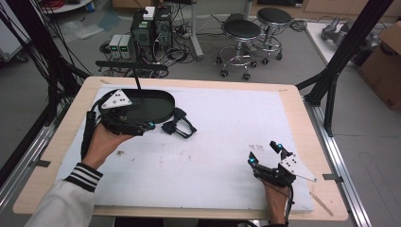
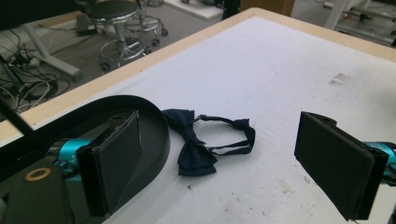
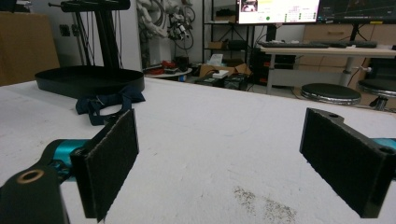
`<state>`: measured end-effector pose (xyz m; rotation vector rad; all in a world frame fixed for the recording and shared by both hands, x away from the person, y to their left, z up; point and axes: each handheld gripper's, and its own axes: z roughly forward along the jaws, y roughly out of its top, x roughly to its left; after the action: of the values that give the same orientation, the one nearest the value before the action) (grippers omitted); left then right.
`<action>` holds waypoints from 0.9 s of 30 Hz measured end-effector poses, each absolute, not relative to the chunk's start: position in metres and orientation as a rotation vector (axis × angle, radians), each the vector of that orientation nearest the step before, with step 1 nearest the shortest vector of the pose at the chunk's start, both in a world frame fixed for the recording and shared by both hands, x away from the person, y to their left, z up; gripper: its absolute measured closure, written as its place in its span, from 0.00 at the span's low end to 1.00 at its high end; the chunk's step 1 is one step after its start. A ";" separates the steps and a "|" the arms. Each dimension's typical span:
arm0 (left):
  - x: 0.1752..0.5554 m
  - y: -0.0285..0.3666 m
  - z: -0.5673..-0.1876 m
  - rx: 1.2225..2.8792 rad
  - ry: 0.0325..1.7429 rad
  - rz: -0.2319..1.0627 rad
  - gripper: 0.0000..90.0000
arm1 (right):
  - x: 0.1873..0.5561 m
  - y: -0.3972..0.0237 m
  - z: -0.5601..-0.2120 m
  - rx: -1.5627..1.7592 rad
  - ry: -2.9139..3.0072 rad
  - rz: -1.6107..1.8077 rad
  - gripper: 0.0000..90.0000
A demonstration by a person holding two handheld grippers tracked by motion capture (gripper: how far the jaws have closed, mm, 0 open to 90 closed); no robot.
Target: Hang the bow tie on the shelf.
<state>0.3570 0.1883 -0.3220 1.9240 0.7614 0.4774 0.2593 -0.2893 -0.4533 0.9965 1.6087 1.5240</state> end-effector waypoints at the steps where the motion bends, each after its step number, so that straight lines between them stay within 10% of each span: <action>1: 0.360 0.185 -0.321 1.934 0.761 0.467 0.17 | 0.259 -0.289 -0.453 0.996 1.609 1.524 0.12; 27: 0.411 0.122 -0.324 2.205 0.877 0.317 0.18 | 0.259 -0.289 -0.453 1.004 1.610 1.525 0.12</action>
<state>0.4114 0.1218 -0.3238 2.2047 0.8770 0.3165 0.2594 -0.2894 -0.4533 1.0044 1.6099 1.5250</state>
